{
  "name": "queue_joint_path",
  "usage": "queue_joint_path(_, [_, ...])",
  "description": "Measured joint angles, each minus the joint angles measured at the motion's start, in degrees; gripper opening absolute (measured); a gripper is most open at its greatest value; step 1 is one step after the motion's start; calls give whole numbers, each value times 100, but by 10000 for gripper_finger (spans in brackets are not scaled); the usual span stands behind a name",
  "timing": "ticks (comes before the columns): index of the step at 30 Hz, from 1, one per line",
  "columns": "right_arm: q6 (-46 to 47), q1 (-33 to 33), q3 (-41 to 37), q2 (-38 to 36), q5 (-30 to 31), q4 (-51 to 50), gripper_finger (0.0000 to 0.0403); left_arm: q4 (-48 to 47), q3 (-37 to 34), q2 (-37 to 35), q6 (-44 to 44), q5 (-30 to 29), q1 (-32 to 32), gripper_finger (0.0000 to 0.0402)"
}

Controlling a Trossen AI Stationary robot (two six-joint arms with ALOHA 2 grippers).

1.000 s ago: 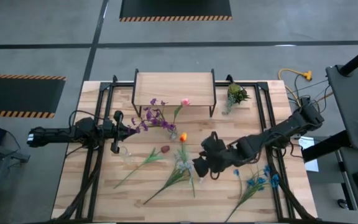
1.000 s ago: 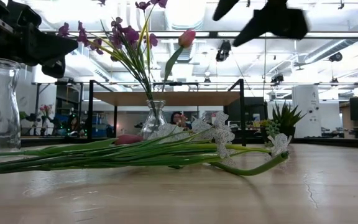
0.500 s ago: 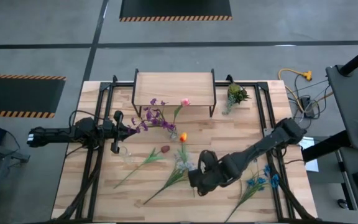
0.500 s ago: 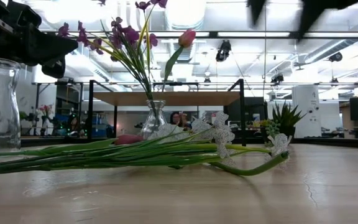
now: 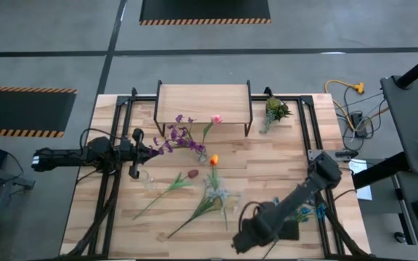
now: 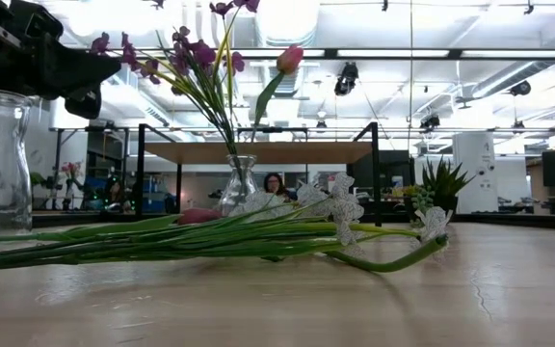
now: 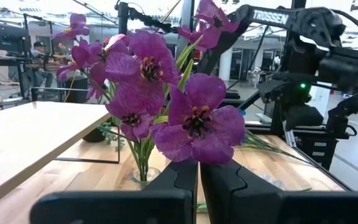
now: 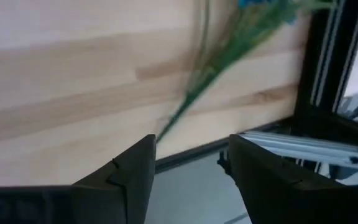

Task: Pick and place flowers into a vace then onto a shelf
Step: Put the blue flowers into the right transparent vase

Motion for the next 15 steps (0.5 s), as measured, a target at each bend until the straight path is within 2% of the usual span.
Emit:
queue_joint_path(5, [277, 336, -83, 106, -314, -66, 194, 0, 0, 0, 0, 0, 0, 0])
queue_joint_path(15, [305, 429, -789, 143, -282, 92, 223, -43, 1, 2, 0, 1, -2, 0])
